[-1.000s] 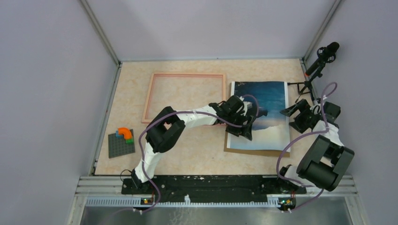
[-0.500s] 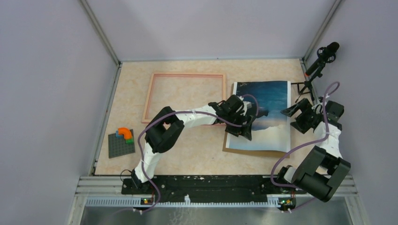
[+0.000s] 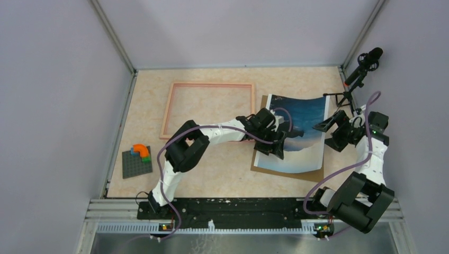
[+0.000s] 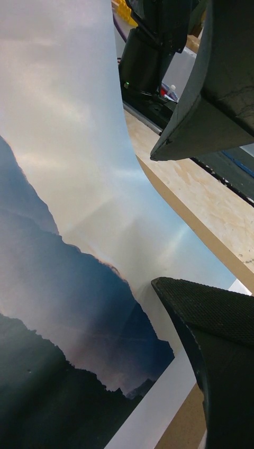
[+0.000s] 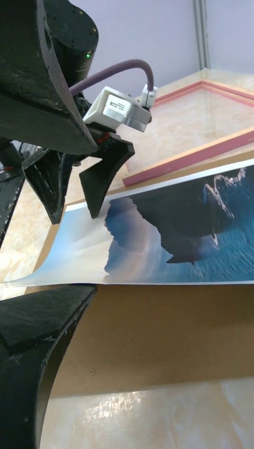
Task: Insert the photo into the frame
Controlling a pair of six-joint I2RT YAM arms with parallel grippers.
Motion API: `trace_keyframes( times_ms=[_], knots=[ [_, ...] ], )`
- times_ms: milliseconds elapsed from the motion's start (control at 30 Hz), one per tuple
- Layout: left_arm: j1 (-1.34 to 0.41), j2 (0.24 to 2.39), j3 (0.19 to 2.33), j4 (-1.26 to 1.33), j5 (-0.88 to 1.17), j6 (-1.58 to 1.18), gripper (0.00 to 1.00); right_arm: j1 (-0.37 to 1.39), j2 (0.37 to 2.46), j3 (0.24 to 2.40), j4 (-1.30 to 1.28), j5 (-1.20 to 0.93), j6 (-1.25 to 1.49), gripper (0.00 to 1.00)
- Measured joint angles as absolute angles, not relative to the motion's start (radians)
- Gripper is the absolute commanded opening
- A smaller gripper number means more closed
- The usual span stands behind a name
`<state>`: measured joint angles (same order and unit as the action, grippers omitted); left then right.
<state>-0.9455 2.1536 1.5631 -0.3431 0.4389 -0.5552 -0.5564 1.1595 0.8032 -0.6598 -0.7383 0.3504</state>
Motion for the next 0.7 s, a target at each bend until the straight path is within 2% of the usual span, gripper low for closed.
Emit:
trace_keyframes(
  times_ms=[300, 433, 600, 700],
  knots=[
    [-0.945, 2.154, 1.562, -0.342, 0.440, -0.556, 0.87, -0.556, 1.171, 0.803, -0.648, -0.738, 0.352, 0.87],
    [-0.945, 2.154, 1.562, -0.342, 0.440, -0.556, 0.87, -0.551, 1.225, 0.793, -0.583, -0.722, 0.359, 0.75],
    [-0.945, 2.154, 1.562, -0.342, 0.440, -0.556, 0.87, -0.531, 1.329, 0.793, -0.495, -0.694, 0.377, 0.73],
    [-0.945, 2.154, 1.562, -0.342, 0.440, -0.555, 0.86, -0.495, 1.376, 0.793, -0.436, -0.674, 0.382, 0.62]
  ],
)
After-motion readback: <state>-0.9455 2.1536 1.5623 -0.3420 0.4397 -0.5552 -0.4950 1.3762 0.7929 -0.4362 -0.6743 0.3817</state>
